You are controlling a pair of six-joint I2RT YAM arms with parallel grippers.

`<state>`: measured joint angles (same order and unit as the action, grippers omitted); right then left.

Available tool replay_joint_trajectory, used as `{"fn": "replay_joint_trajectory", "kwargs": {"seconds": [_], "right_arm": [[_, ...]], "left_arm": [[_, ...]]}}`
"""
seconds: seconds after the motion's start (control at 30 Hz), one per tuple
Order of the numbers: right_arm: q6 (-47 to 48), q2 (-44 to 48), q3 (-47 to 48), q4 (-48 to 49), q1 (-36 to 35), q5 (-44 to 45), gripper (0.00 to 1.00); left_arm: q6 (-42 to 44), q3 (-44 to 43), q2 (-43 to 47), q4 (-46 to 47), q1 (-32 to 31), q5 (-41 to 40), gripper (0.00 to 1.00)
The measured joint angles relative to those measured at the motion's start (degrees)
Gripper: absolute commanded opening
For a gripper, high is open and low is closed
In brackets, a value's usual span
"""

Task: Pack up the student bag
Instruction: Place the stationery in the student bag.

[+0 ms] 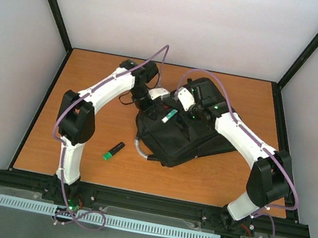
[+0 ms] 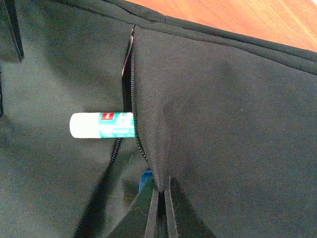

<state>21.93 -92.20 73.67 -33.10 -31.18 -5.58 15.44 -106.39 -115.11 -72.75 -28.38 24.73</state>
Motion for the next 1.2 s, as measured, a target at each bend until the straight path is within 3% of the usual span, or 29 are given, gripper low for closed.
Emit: {"fn": "replay_joint_trajectory", "kwargs": {"seconds": [0.1,0.17,0.7,1.13,1.2], "right_arm": [[0.02,0.11,0.13,-0.5,0.0,-0.94,0.03],[0.02,0.11,0.13,-0.63,0.02,-1.36,0.03],[0.09,0.35,0.11,-1.03,0.02,-2.71,0.03],[0.24,0.35,0.11,-0.57,0.33,-2.54,0.03],[0.48,0.35,0.09,-0.57,0.39,-2.29,0.08]], "left_arm": [[1.33,1.05,-0.83,-0.46,0.0,3.06,0.17],[1.77,1.01,-1.99,-0.44,0.0,5.25,0.15],[2.51,-3.72,-11.56,0.59,-0.02,11.04,0.16],[-6.25,-9.09,-13.86,9.86,-0.35,9.35,0.19],[-7.48,-10.32,-14.43,10.73,-0.35,9.38,0.2]]}}
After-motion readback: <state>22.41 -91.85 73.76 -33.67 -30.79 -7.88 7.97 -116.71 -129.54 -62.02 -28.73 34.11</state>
